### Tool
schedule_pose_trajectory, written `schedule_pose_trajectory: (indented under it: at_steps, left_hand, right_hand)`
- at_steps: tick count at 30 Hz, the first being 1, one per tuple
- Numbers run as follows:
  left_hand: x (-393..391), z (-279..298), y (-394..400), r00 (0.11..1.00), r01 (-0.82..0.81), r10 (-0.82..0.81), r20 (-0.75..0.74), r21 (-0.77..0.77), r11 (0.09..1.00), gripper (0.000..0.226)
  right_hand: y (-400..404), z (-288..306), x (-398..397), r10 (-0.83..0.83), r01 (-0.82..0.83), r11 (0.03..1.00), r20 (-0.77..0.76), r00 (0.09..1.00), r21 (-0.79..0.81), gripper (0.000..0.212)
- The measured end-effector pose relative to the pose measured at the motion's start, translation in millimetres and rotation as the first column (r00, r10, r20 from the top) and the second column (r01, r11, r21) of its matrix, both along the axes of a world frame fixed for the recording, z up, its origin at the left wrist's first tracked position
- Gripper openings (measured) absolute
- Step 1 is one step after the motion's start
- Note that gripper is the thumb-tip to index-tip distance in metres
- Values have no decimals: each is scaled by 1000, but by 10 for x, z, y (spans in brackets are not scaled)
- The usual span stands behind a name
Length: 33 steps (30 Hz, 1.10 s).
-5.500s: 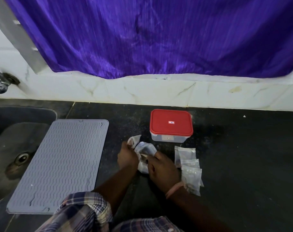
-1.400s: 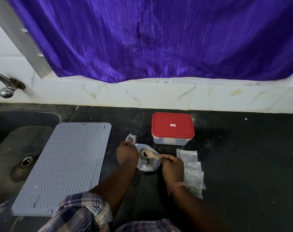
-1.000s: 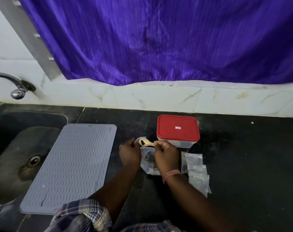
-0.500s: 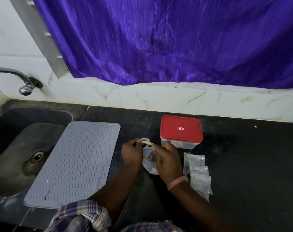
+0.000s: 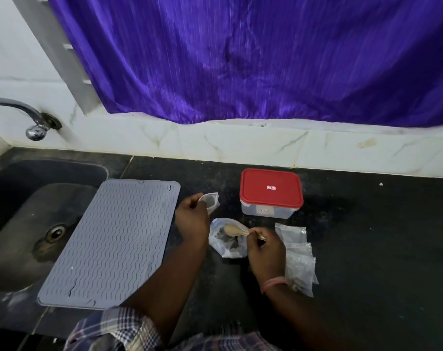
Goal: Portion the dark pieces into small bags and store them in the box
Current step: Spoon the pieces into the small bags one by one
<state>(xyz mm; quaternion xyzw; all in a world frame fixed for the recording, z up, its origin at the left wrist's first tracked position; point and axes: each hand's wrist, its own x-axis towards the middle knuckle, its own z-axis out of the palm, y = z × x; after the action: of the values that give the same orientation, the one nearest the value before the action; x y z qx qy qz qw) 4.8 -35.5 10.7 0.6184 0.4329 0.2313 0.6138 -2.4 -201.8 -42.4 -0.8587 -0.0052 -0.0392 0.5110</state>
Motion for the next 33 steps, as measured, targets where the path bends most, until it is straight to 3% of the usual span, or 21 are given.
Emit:
schedule_pose_trajectory:
  at_steps: [3,5,7,11,17,19,21,23,25,29,31,33]
  left_hand:
    - [-7,34,3,1000,2,-1,18,-50,999,20]
    - [-18,32,-8,1000,28,-28,5,-80,996,20]
    - [-38,12,-42,998,68,-68,2,-107,992,20]
    - [-90,78,-127,988,154,-154,3,-98,983,20]
    - [-114,306,-178,969,246,-241,53,-174,953,21]
    - [-127,386,-225,956,293,-285,68,-180,939,20]
    - [-120,423,-243,938,347,-339,74,-173,922,20]
    - [-97,446,-253,917,398,-395,54,-182,899,20]
    - [-62,457,-266,899,433,-437,26,-206,878,18]
    - [9,475,-318,883,459,-469,23,-253,852,20]
    - [19,482,-333,827,547,-561,38,-290,785,36]
    - [-34,515,-383,727,675,-686,34,-223,704,31]
  right_hand:
    - [-51,-2,-22,-31,31,1000,26,999,3,15]
    - [-65,-55,-24,-12,14,996,15,1000,-93,13]
    - [-50,-115,-8,50,-51,973,-8,999,-225,10]
    - [54,-98,42,182,-168,934,17,983,-315,15]
    - [2,63,48,224,-154,793,46,974,-589,31]
    - [-29,150,62,213,-132,863,116,970,-487,29]
    - [-34,256,113,203,-174,969,160,966,-177,30]
    - [-45,419,191,233,-243,963,95,968,114,37]
    - [-69,546,290,286,-291,939,55,957,185,38]
    - [-168,630,395,320,-303,906,-11,947,296,13]
    - [-227,673,386,251,-228,903,-15,968,364,8]
    - [-277,741,378,171,-151,892,-8,985,425,9]
